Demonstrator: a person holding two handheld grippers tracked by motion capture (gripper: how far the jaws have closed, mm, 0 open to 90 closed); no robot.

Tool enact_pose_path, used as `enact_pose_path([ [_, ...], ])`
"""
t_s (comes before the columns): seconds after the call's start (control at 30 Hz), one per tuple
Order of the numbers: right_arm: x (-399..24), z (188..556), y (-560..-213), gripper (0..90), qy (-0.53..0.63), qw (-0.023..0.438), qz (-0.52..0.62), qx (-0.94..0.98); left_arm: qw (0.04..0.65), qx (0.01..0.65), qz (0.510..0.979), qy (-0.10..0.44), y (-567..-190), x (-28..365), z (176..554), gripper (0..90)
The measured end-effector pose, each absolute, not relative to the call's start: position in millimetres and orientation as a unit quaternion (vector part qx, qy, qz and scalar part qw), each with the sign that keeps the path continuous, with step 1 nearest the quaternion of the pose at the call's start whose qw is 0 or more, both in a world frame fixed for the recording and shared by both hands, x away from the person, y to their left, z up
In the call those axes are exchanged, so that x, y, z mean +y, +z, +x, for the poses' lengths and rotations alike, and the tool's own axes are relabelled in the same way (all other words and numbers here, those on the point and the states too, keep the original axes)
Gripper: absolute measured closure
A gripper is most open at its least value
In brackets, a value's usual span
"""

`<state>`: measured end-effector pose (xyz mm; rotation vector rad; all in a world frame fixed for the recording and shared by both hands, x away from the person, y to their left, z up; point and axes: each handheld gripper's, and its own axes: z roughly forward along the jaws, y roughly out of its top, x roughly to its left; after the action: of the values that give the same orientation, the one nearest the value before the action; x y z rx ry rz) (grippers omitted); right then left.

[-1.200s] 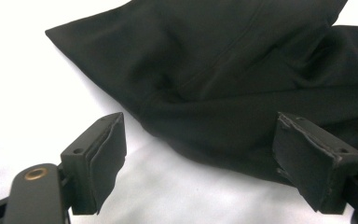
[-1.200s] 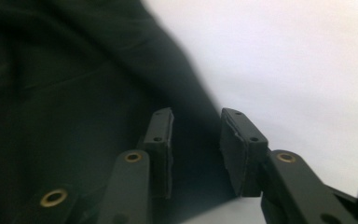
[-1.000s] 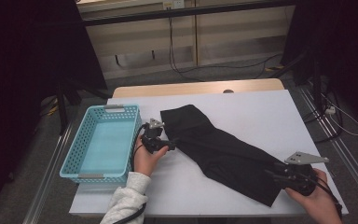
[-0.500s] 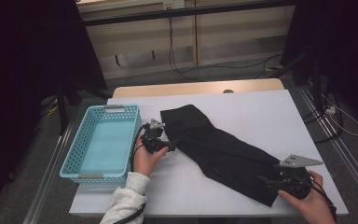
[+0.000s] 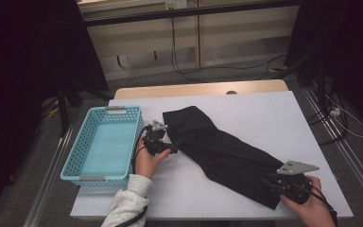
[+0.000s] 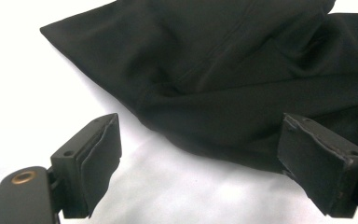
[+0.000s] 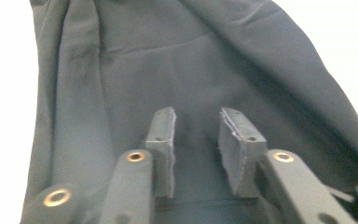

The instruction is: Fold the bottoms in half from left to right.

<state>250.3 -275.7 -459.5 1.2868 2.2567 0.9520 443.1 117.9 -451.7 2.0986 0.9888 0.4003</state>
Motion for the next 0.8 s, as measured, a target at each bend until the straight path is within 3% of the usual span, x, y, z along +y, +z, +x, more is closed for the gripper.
enact_pose_path([
  [0.1,-274.1,249.8,-459.5,80.7,0.339,0.185,0.449,0.806,0.383,0.388,0.823,0.158,-451.9,117.4,443.1,14.0],
  [0.2,-273.9,249.8,-459.6,86.5,0.342,0.178,0.448,0.807,0.381,0.385,0.825,0.16,-452.1,116.9,442.8,14.0],
  [0.8,-285.7,243.9,-448.2,89.3,0.349,0.158,0.46,0.801,0.386,0.388,0.822,0.156,-450.5,118.4,442.6,14.0],
])
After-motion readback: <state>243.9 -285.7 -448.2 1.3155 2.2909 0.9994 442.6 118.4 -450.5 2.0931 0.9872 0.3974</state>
